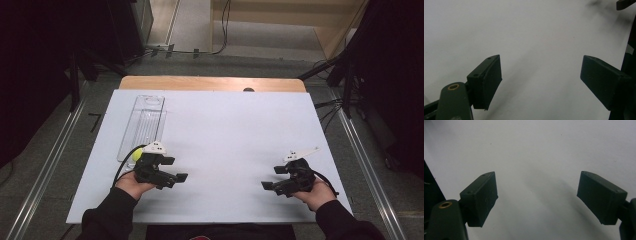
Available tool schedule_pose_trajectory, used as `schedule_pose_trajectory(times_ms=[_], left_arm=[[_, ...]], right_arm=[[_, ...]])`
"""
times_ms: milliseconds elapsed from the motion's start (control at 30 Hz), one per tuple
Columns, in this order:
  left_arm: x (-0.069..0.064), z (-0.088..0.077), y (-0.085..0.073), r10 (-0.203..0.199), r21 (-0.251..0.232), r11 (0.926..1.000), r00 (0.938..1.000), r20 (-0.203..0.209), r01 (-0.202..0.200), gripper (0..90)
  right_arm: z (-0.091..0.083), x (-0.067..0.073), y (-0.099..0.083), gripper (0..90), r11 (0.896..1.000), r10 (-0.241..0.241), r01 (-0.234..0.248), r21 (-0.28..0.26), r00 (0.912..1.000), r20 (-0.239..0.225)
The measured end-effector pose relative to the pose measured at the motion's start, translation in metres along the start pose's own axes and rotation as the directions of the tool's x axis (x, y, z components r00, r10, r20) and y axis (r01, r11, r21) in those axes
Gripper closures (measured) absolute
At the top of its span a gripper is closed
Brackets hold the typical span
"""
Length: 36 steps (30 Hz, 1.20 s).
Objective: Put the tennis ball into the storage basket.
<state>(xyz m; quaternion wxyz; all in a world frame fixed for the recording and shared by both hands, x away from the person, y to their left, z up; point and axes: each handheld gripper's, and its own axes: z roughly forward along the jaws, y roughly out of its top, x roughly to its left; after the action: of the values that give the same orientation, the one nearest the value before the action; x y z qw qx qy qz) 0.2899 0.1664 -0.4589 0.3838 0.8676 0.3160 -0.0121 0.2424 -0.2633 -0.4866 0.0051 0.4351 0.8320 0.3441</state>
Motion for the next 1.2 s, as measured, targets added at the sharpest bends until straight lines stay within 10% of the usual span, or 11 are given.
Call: schedule_pose_trajectory(times_ms=[1200], left_arm=[[-0.0013,-0.0073,-0.0089,0.006,0.011,0.9999,0.9999,-0.015,-0.005,17.9]], right_arm=[[-0.0004,0.0003,-0.0002,14.6,1.0,-0.004,0.004,0.0,1.0,0.002]])
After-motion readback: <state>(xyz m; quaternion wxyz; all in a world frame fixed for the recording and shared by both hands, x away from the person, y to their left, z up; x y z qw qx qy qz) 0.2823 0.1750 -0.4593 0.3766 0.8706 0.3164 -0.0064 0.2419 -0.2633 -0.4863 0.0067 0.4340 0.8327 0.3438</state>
